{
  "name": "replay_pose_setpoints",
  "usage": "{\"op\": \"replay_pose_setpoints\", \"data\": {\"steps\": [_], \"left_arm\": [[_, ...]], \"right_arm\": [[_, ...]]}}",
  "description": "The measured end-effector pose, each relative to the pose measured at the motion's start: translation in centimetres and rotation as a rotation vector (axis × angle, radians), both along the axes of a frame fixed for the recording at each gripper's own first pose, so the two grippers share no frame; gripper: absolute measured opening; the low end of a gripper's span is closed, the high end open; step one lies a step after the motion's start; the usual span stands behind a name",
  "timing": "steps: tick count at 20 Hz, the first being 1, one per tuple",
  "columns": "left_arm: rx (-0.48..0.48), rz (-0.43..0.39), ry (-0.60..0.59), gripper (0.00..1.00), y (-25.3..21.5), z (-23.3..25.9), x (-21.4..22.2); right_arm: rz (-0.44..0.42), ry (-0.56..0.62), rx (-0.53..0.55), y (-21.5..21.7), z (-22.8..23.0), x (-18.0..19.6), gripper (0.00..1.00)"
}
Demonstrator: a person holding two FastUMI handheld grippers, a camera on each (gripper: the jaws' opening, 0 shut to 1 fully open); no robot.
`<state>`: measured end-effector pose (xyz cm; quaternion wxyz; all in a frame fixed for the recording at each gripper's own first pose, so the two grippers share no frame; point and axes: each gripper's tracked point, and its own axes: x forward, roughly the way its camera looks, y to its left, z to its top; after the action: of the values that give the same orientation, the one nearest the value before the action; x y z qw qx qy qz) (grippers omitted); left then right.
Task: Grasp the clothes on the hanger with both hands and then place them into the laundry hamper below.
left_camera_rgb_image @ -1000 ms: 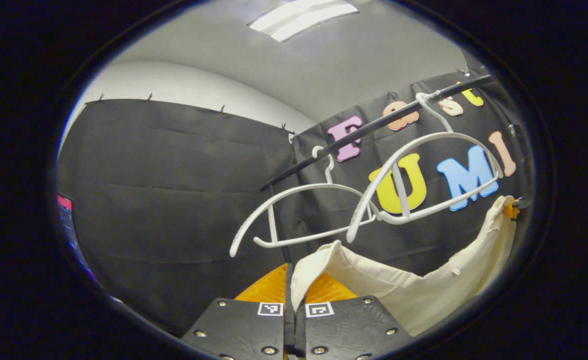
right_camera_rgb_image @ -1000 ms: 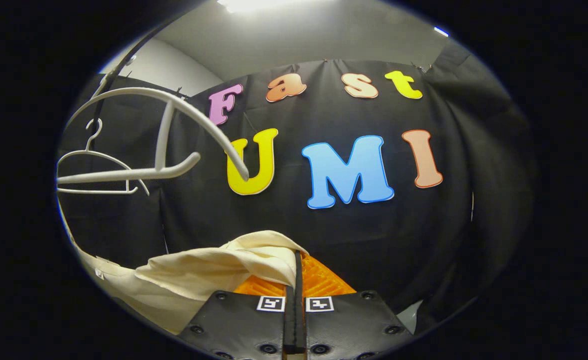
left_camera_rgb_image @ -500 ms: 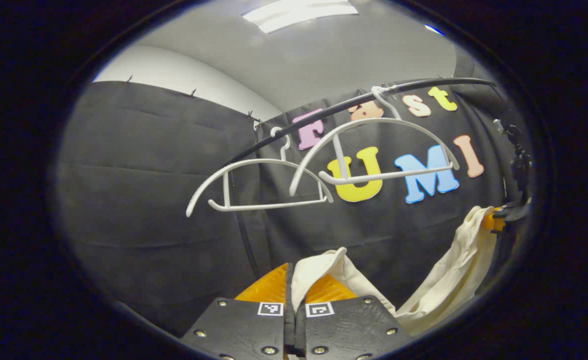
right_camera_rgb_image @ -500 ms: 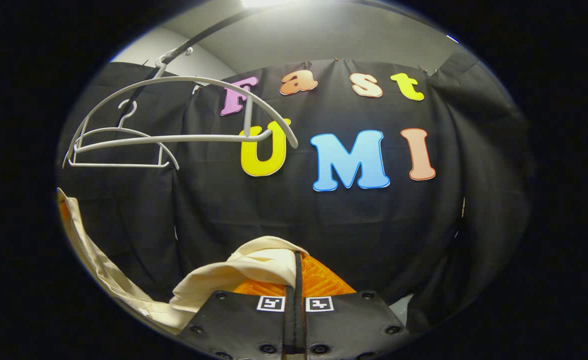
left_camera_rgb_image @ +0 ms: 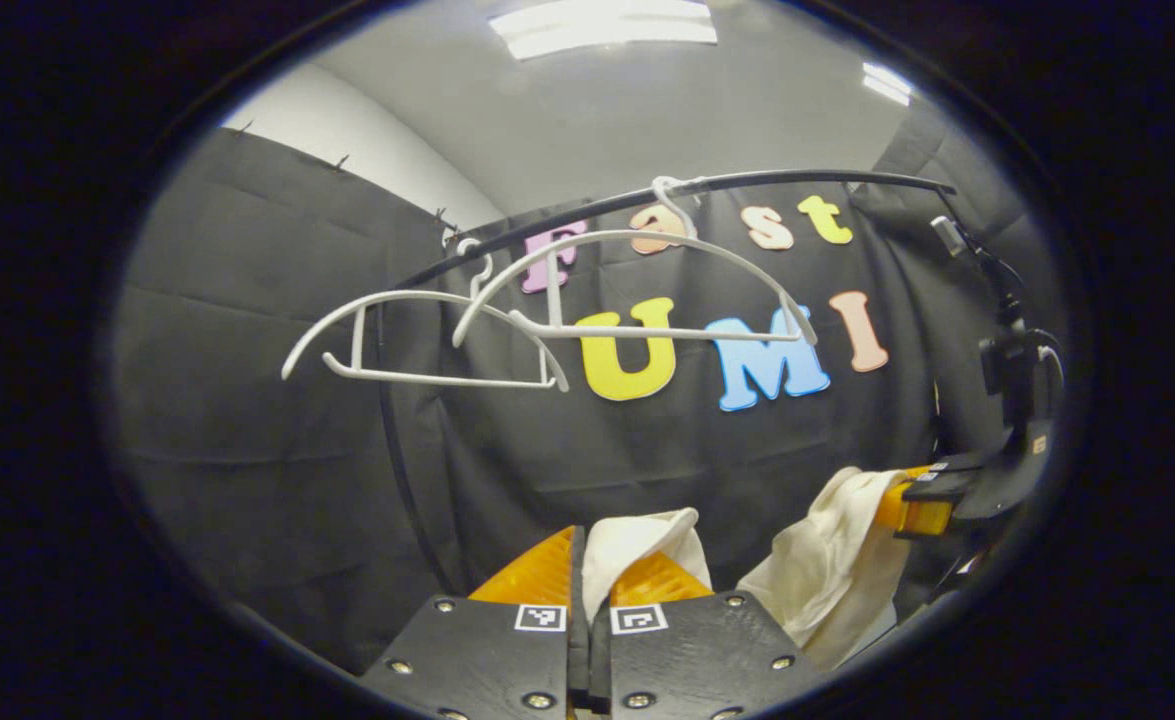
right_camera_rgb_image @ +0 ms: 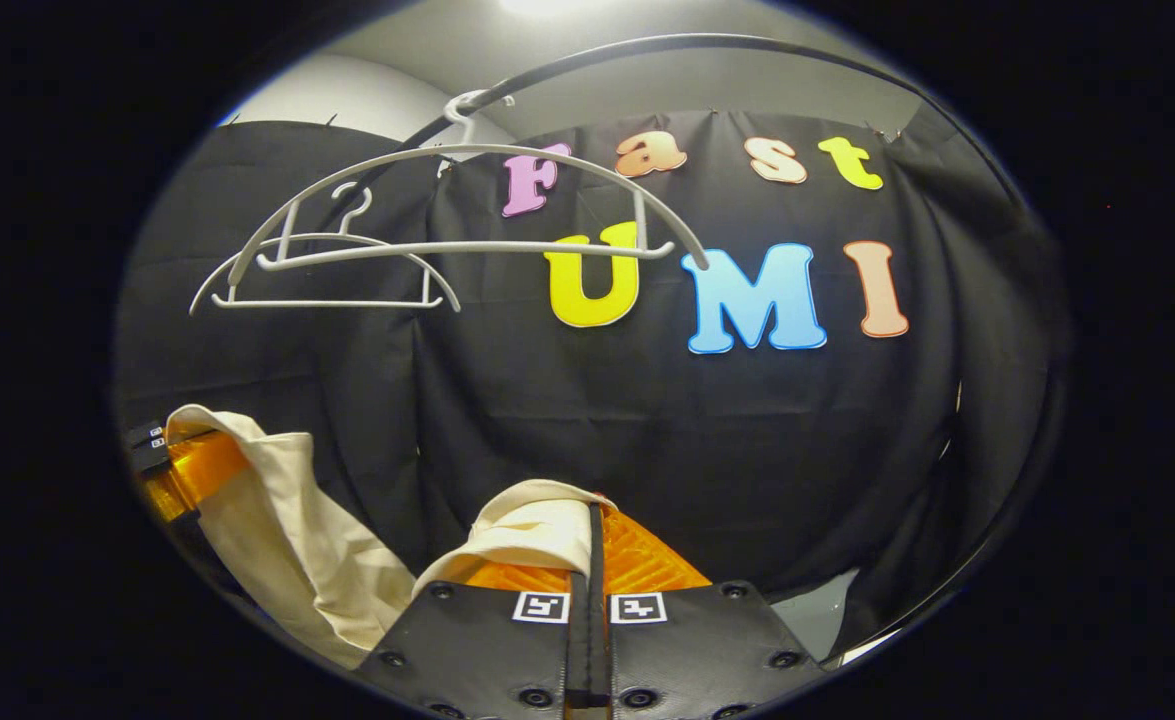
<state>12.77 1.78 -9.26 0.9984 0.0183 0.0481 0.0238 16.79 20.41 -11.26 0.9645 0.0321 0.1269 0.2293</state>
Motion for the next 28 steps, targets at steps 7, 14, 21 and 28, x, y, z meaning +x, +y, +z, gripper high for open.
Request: {"op": "replay_pose_setpoints", "data": {"steps": [7, 14, 21, 28], "left_arm": [[-0.089, -0.045, 0.035, 0.02, -1.6, -3.9, -0.1], [-0.079, -0.093, 0.195, 0.01, -3.5, -14.1, -1.7], [-0.035, -0.122, 0.389, 0.02, -4.1, -24.5, -4.1], [0.027, -0.156, 0.592, 0.02, -4.4, -33.2, -5.3]], "right_arm": [[0.04, 0.065, 0.028, 2.3, -4.2, -3.6, 0.01], [0.003, 0.225, -0.045, 1.2, -14.1, -6.2, 0.01], [-0.027, 0.358, -0.14, -0.2, -21.4, -8.4, 0.01], [-0.029, 0.478, -0.239, -0.7, -26.5, -10.8, 0.02]]}}
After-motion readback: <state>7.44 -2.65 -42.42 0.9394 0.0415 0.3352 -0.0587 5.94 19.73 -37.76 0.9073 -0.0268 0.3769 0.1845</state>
